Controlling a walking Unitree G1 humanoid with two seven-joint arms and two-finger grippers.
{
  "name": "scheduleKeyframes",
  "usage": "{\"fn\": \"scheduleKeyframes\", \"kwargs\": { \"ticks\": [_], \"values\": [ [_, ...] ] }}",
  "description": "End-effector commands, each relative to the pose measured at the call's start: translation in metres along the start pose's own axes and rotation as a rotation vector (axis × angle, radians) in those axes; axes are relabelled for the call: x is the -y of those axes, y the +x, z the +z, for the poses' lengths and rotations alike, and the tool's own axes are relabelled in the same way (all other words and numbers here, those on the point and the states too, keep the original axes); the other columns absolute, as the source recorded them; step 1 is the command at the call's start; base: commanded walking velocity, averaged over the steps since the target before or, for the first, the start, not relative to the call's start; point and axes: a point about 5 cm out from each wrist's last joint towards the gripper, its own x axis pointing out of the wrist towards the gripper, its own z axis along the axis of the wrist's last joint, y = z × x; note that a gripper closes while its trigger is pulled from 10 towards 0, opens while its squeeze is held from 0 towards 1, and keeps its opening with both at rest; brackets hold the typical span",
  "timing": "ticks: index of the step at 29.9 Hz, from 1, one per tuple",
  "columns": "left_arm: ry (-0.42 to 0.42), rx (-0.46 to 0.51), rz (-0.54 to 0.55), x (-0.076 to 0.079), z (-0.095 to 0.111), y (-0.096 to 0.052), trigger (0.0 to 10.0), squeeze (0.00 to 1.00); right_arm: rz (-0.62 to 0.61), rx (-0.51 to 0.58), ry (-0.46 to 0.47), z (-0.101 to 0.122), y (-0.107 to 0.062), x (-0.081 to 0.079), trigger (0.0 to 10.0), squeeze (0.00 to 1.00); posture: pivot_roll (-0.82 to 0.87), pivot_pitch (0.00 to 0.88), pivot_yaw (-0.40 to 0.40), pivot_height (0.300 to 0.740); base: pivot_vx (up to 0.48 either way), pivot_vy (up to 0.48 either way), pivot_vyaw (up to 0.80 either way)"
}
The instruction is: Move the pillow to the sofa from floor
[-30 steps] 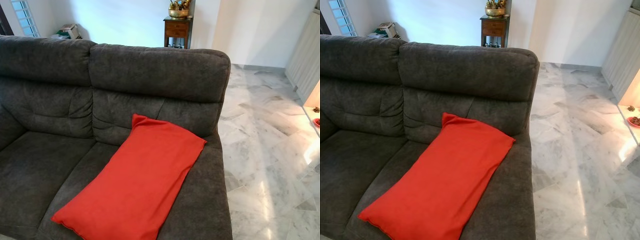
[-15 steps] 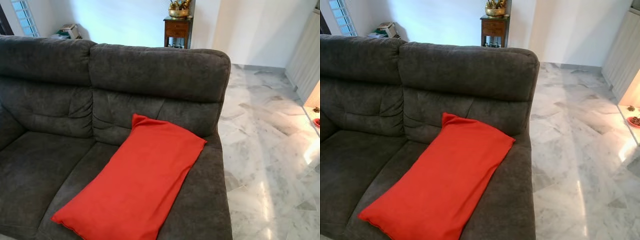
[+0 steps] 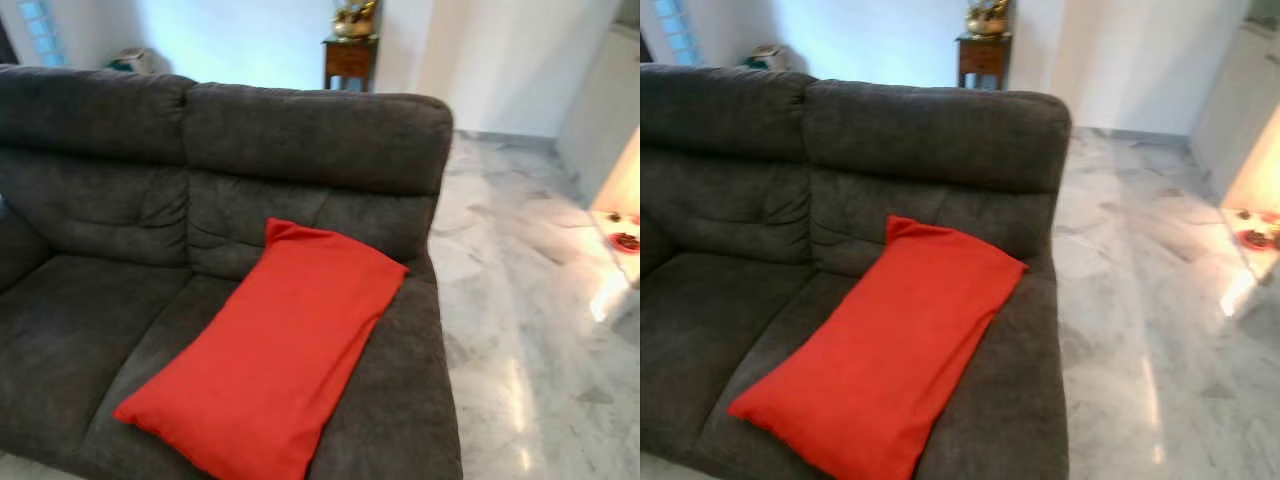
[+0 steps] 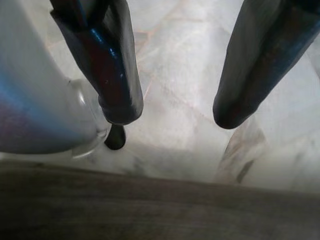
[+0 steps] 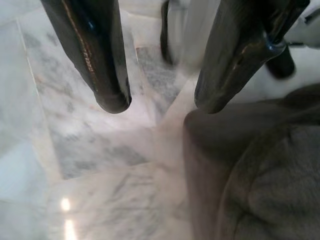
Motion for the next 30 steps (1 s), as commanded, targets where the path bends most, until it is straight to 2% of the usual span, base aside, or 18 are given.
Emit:
{"fn": "scheduleKeyframes", "kwargs": {
  "ticks": [1, 17, 30],
  "values": [
    [-0.011, -0.09, -0.018, 0.0062, -0.0242, -0.0065, 10.0, 0.0, 0.003, 0.043, 0.007, 0.0127, 0.0033, -0.0019, 10.0, 0.0, 0.04, 0.026, 0.006, 0.74, -0.281, 0.0, 0.0],
    [-0.018, -0.087, -0.014, 0.0058, -0.0253, -0.0072, 10.0, 0.0, 0.009, 0.044, 0.017, 0.0141, 0.0039, -0.0028, 10.0, 0.0, 0.04, 0.022, 0.005, 0.74, -0.017, 0.0, 0.0],
    [-0.003, -0.064, -0.006, 0.0017, -0.0207, -0.0064, 10.0, 0.0, 0.023, 0.032, 0.012, 0.014, 0.0048, -0.0072, 10.0, 0.0, 0.04, 0.005, 0.012, 0.74, 0.0, 0.0, -0.77]
  ]
}}
